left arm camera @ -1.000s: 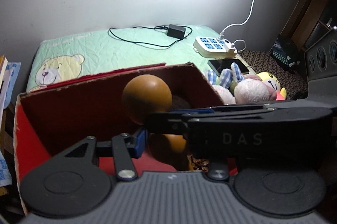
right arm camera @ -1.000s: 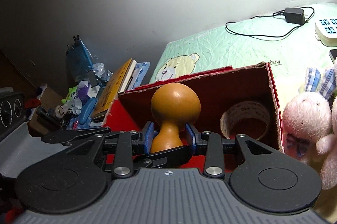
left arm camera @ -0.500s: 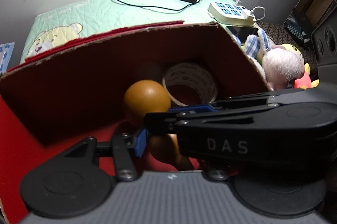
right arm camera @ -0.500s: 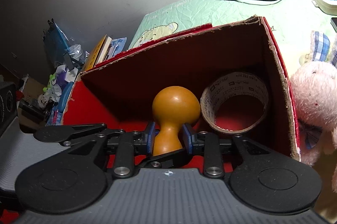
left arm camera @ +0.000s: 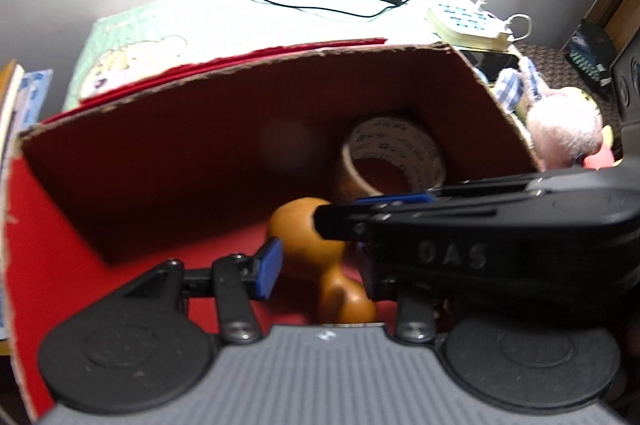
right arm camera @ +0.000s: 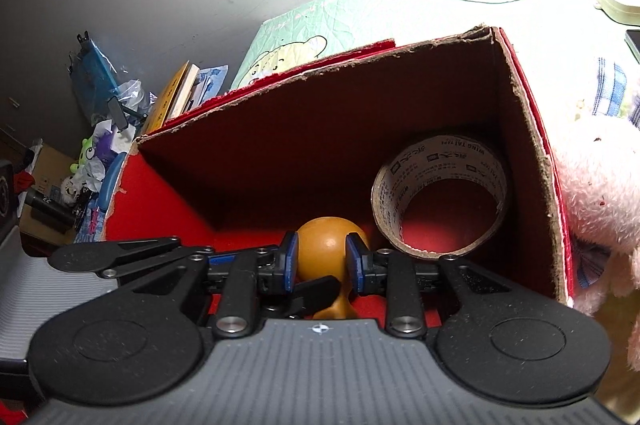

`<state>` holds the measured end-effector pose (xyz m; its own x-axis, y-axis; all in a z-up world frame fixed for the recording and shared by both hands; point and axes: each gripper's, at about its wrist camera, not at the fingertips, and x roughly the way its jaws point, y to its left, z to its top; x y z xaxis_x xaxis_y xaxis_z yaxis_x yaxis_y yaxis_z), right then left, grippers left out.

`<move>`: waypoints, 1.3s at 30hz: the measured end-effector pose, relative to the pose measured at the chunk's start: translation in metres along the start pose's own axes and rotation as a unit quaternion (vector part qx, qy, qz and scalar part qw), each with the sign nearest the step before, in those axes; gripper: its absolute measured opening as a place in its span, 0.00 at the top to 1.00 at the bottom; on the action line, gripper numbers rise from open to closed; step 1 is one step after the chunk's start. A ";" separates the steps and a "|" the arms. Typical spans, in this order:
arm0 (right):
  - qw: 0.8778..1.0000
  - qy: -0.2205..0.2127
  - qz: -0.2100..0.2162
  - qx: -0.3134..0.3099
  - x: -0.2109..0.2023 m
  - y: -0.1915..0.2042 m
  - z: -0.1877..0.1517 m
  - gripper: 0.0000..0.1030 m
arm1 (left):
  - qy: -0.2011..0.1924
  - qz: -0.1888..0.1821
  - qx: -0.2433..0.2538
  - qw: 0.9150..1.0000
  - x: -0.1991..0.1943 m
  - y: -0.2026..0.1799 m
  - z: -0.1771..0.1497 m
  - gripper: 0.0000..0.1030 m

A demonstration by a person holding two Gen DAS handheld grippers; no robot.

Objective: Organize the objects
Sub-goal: 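Lift the gourd toy with the right gripper and lower it into the box, then open the right gripper to release the gourd toy and withdraw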

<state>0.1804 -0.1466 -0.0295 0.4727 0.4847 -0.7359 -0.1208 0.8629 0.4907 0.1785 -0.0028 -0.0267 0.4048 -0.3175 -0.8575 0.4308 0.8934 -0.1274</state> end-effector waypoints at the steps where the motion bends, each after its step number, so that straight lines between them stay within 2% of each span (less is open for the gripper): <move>1: 1.000 0.004 0.002 0.000 0.000 -0.001 0.001 0.71 | 0.000 0.012 0.001 1.000 -0.004 0.002 -0.003 0.66; 3: 1.000 0.018 0.011 0.004 0.002 -0.001 0.002 0.71 | 0.004 0.034 0.001 0.999 -0.010 0.007 -0.008 0.66; 8: 0.994 0.087 0.056 0.025 0.013 0.004 0.007 0.71 | 0.011 0.088 -0.009 0.996 -0.018 0.017 -0.016 0.66; 12: 0.991 0.130 0.014 -0.016 0.030 0.023 0.007 0.71 | 0.018 0.091 -0.025 0.995 -0.017 0.022 -0.018 0.66; 14: 0.990 0.141 0.002 -0.014 0.038 0.023 0.006 0.74 | 0.024 0.100 -0.024 0.994 -0.013 0.022 -0.018 0.66; 17: 0.991 0.131 -0.022 -0.006 0.040 0.021 0.007 0.74 | 0.028 0.102 -0.025 0.994 -0.010 0.021 -0.016 0.64; 18: 0.991 0.129 -0.026 -0.004 0.039 0.022 0.006 0.73 | 0.029 0.103 -0.026 0.994 -0.009 0.021 -0.016 0.56; 20: 0.993 0.118 -0.029 -0.004 0.037 0.019 0.002 0.73 | 0.029 0.105 -0.026 0.994 -0.007 0.018 -0.015 0.51; 26: 0.996 0.086 -0.018 0.006 0.031 0.013 -0.002 0.73 | 0.028 0.123 -0.020 0.992 -0.003 0.009 -0.013 0.45; 34: 0.998 0.035 -0.040 -0.017 0.006 0.019 -0.007 0.73 | 0.022 0.149 -0.029 0.988 -0.014 0.008 -0.016 0.43; 39: 0.998 0.007 -0.053 -0.036 -0.011 0.025 -0.014 0.73 | 0.004 0.160 -0.034 0.987 -0.031 0.003 -0.021 0.37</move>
<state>0.1598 -0.1287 -0.0156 0.4745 0.3913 -0.7885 -0.1324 0.9173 0.3755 0.1506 0.0164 -0.0110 0.5048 -0.0145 -0.8631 0.2266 0.9670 0.1163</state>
